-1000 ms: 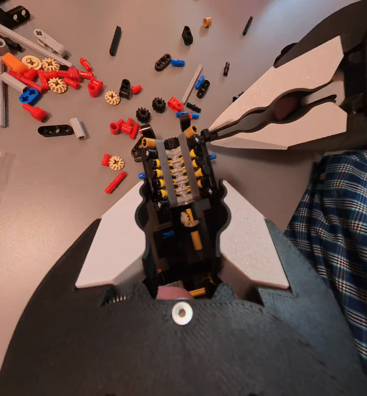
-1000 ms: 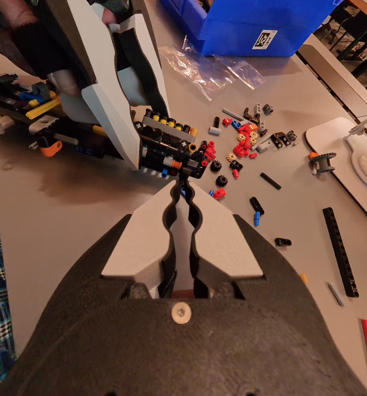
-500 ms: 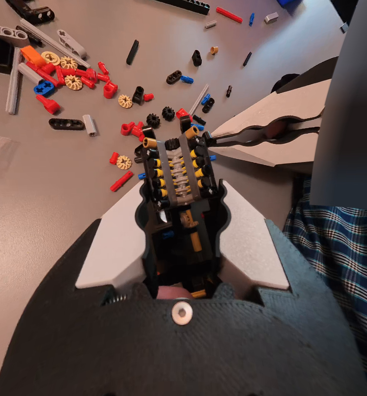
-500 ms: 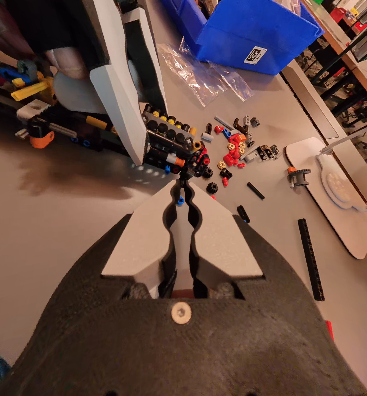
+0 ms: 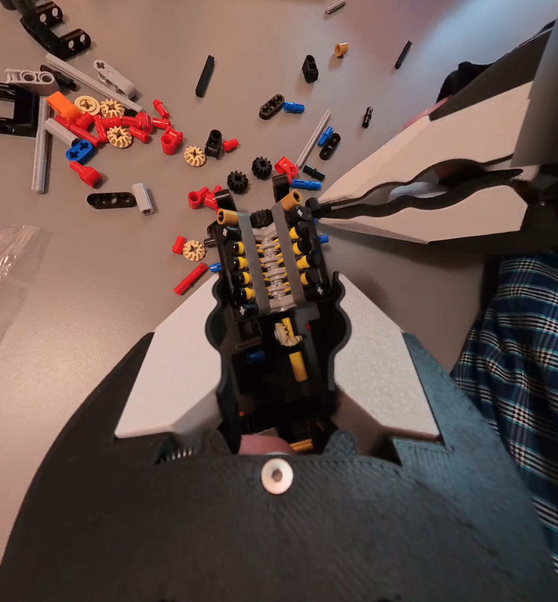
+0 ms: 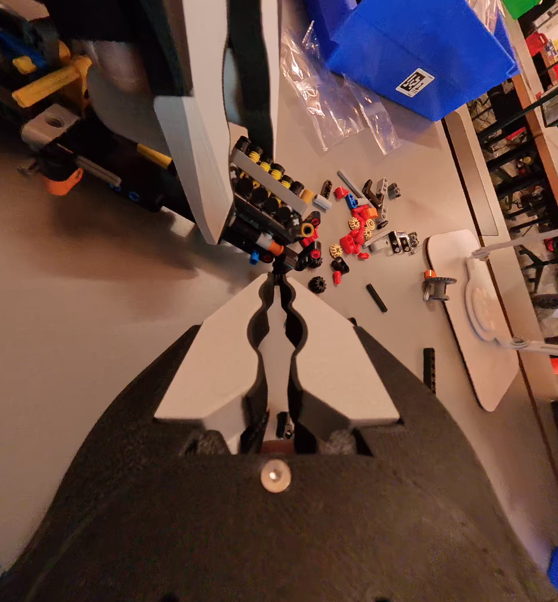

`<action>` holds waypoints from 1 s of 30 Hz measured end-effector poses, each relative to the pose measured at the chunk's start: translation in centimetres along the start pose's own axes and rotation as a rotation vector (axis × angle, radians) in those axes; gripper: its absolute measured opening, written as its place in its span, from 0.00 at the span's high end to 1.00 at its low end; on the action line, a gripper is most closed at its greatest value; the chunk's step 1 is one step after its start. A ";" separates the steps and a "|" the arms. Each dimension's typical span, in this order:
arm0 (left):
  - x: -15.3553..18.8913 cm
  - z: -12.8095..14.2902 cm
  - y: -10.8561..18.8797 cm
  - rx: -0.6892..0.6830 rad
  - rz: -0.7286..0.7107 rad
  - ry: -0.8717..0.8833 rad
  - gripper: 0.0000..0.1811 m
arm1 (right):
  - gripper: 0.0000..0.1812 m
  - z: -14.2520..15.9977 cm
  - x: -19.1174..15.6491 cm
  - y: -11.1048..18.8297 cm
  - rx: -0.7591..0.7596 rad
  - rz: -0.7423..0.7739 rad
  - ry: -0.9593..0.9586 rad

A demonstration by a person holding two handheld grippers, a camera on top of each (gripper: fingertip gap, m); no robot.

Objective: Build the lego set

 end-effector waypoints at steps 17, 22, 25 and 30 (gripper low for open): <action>-0.1 0.1 -0.1 -0.026 -0.047 -0.029 0.66 | 0.99 0.1 -0.2 -0.2 -0.030 0.032 0.071; -0.1 0.1 -0.1 -0.031 -0.065 -0.032 0.66 | 0.99 0.1 -0.3 -0.3 -0.052 0.064 0.105; -0.2 0.1 -0.1 -0.031 -0.078 -0.033 0.66 | 0.99 0.1 -0.5 -0.3 -0.062 0.086 0.096; -0.1 0.2 -0.2 -0.027 -0.091 -0.031 0.66 | 0.99 0.0 -0.5 -0.4 -0.063 0.091 0.082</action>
Point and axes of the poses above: each gripper's, where its closed fingertips meet, y back along the fingers, z out of its underside, x = y × z across the jaws, the point moved 2 cm from there along y, back along the fingers, and after that the axes turned 11 degrees about z, right-handed, at the moved point
